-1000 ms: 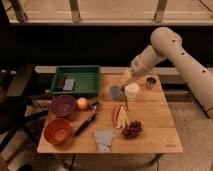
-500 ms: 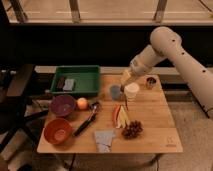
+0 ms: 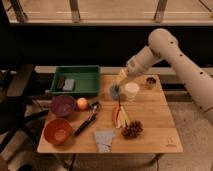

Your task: Place fork in red bowl

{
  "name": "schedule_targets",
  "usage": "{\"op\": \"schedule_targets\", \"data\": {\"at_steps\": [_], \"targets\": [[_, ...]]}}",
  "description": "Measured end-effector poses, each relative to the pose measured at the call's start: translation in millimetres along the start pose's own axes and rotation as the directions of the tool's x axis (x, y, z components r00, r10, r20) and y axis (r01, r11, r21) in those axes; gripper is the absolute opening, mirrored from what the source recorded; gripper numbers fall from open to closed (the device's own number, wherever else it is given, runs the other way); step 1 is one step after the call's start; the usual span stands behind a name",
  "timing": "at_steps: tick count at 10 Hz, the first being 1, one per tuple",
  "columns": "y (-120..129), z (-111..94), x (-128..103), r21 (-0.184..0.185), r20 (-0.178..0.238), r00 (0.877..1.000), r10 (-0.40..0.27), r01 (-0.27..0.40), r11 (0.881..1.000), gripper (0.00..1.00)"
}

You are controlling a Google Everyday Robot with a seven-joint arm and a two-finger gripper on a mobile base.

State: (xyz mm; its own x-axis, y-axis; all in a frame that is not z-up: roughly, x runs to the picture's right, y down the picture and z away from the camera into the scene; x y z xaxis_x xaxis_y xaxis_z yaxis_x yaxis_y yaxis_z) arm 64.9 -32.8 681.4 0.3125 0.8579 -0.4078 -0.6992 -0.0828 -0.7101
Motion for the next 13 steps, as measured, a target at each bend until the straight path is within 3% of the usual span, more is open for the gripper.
{"op": "schedule_targets", "data": {"at_steps": [2, 3, 4, 6, 8, 9, 13], "targets": [[34.9, 19.8, -9.3, -0.068, 0.023, 0.999, -0.040, 0.041, 0.997, 0.00], [67.4, 37.0, -13.6, -0.121, 0.038, 0.995, -0.090, 0.094, 0.988, 0.00], [81.9, 44.9, -14.9, -0.146, 0.043, 0.992, -0.114, 0.120, 0.982, 0.00], [128.7, 73.5, -15.1, -0.237, 0.054, 0.979, -0.199, 0.206, 0.949, 0.00], [163.7, 101.6, -11.1, -0.321, 0.039, 0.964, -0.264, 0.263, 0.910, 0.00], [172.7, 109.5, -9.3, -0.345, 0.030, 0.960, -0.280, 0.272, 0.898, 0.00], [171.2, 108.3, -9.3, -0.344, 0.031, 0.960, -0.277, 0.271, 0.899, 0.00]]}}
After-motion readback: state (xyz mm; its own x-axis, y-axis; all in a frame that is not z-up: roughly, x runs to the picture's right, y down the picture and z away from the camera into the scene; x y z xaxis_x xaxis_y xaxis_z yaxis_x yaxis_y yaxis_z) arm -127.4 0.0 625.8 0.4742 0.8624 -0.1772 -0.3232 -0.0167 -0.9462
